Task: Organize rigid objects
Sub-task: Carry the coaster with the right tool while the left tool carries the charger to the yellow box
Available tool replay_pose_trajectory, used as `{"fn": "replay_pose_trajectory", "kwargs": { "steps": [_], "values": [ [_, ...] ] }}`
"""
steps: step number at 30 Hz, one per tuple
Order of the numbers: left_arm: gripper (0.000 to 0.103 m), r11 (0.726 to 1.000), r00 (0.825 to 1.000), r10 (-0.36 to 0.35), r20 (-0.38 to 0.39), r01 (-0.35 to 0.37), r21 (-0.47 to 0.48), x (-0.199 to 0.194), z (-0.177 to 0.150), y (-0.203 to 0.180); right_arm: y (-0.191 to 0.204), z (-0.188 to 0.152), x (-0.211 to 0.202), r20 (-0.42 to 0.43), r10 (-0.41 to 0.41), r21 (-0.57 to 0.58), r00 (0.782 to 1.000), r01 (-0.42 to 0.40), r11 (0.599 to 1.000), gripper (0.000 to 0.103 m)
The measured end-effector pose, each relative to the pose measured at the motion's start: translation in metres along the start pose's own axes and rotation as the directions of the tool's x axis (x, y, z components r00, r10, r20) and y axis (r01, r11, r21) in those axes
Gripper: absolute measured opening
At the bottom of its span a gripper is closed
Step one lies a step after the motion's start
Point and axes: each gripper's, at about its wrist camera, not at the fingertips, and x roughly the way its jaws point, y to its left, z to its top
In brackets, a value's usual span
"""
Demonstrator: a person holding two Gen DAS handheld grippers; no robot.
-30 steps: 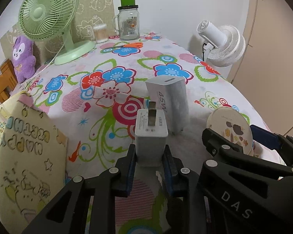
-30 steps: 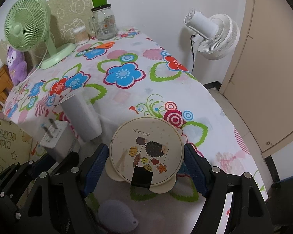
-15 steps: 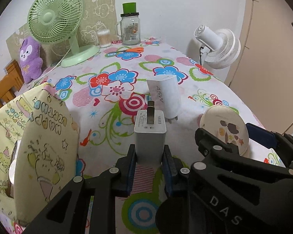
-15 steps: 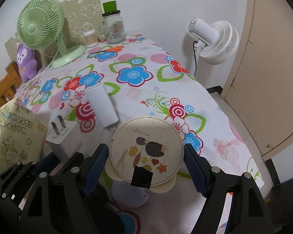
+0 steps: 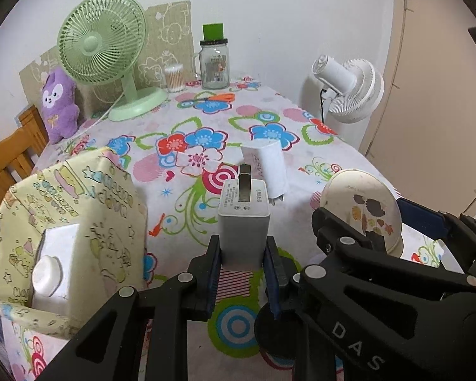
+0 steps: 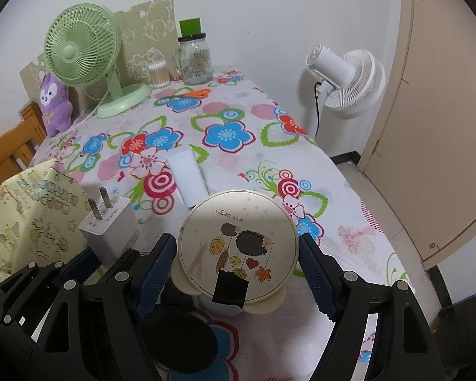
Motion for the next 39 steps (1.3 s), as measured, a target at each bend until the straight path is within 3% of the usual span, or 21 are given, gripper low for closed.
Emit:
{"fn": "replay_pose_trajectory", "kwargs": {
  "steps": [25, 39],
  "values": [
    [0.025, 1.000, 0.998, -0.013, 0.068, 0.011, 0.016, -0.064, 0.007, 0.012, 0.024, 0.006, -0.072, 0.090, -0.002, -0.022, 0.996, 0.004, 1.000, 0.079],
    [0.025, 1.000, 0.997, -0.005, 0.073, 0.003, 0.024, -0.076, 0.011, 0.040, 0.051, 0.012, -0.083, 0.090, 0.003, -0.026, 0.996, 0.000, 1.000, 0.079]
  ]
}}
